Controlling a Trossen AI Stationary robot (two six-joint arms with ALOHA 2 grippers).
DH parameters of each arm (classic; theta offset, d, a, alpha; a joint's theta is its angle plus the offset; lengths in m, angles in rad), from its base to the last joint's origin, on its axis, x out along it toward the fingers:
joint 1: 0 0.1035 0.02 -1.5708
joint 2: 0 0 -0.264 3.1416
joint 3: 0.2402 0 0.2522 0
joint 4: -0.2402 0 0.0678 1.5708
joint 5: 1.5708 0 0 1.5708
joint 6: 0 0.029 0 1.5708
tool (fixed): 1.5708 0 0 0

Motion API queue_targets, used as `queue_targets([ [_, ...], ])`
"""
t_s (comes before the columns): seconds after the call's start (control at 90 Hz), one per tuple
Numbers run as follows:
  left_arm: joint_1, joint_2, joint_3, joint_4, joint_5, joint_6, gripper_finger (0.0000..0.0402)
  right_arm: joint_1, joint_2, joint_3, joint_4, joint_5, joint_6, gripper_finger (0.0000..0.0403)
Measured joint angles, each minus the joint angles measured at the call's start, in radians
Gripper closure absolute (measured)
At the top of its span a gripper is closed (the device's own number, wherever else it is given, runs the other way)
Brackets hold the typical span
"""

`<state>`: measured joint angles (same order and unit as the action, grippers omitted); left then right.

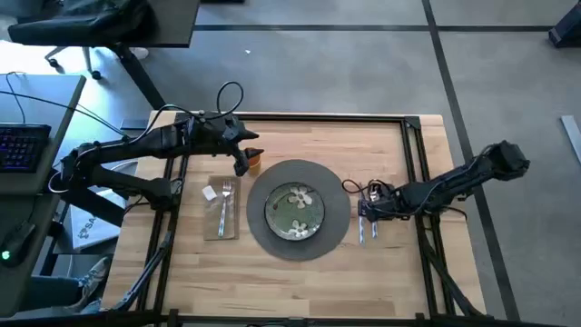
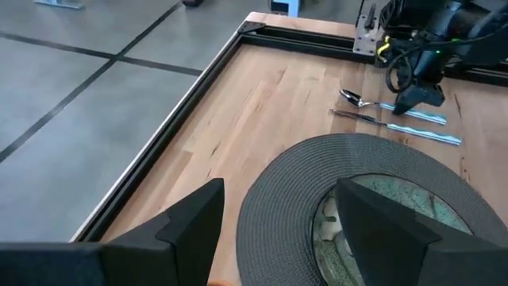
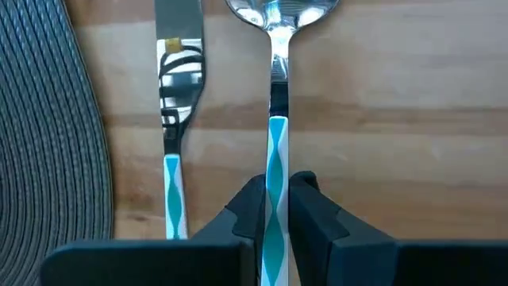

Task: Set table place
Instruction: Move the white patterned spoon to the right of the white patterned knife

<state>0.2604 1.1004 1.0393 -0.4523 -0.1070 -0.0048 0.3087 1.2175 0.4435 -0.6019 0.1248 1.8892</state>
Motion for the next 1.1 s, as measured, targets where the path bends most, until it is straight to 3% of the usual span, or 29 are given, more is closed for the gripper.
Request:
queue_targets([
  [0.367, 0.000, 0.000, 0.000, 0.000, 0.000, 0.001, 0.0179, 0.069, 0.000, 0.000, 0.010, -0.002, 0.091, 0.0377],
  [0.9, 0.000, 0.000, 0.000, 0.000, 0.000, 0.001, 0.0179, 0.072, 0.000, 0.000, 0.009, 0.044, 0.101, 0.0377],
  [1.1, 0.000, 0.000, 0.000, -0.017, 0.000, 0.007, 0.0179, 0.072, 0.000, 0.000, 0.010, 0.050, 0.088, 0.0344],
])
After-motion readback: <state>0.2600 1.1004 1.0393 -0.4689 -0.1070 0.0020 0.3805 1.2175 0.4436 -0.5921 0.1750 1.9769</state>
